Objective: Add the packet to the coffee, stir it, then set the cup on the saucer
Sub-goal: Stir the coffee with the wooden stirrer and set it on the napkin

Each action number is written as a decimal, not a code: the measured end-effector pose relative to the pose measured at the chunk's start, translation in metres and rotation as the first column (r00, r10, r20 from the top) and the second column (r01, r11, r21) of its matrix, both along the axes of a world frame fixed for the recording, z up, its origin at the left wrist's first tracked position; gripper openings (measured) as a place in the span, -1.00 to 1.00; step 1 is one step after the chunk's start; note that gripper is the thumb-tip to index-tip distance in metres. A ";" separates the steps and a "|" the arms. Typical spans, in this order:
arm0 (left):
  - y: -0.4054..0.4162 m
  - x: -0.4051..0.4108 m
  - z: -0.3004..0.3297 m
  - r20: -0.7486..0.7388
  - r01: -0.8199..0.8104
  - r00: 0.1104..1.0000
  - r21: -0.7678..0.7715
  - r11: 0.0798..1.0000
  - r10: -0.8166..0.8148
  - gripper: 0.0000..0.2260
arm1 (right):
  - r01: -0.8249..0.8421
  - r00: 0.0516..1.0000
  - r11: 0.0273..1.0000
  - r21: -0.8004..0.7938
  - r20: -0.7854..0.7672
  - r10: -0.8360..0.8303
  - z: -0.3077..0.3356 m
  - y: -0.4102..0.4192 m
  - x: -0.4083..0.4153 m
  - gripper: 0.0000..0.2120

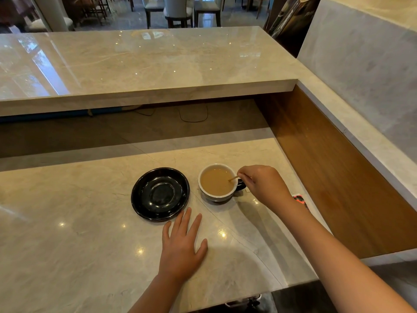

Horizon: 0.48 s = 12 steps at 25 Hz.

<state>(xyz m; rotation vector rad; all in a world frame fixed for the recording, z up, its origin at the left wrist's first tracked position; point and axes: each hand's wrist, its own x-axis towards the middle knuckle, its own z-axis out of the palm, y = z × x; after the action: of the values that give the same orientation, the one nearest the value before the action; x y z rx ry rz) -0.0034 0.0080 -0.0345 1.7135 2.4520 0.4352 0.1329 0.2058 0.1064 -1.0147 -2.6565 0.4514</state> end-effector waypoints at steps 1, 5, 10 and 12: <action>0.000 0.000 0.000 -0.002 -0.001 1.000 -0.001 1.000 0.001 -0.45 | -0.007 1.000 1.000 -0.009 0.030 0.008 0.002 -0.001 0.001 -0.80; 0.000 -0.001 -0.001 -0.004 0.009 1.000 0.000 1.000 -0.009 -0.45 | -0.001 0.999 0.989 -0.145 -0.043 -0.005 0.005 -0.007 0.004 -0.83; 0.000 -0.001 0.000 -0.005 0.009 1.000 0.004 1.000 -0.009 -0.45 | 0.007 0.960 0.915 -0.402 -0.252 -0.118 -0.004 -0.014 -0.005 -0.87; 0.000 -0.001 -0.001 -0.009 0.012 1.000 0.004 1.000 -0.012 -0.45 | 0.029 0.934 0.895 -0.444 -0.307 -0.183 -0.009 -0.013 -0.012 -0.87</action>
<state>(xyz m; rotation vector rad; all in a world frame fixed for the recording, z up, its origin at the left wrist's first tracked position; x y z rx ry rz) -0.0046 0.0076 -0.0351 1.7344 2.4471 0.4328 0.1206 0.1924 0.0978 -1.0747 -2.2186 1.1234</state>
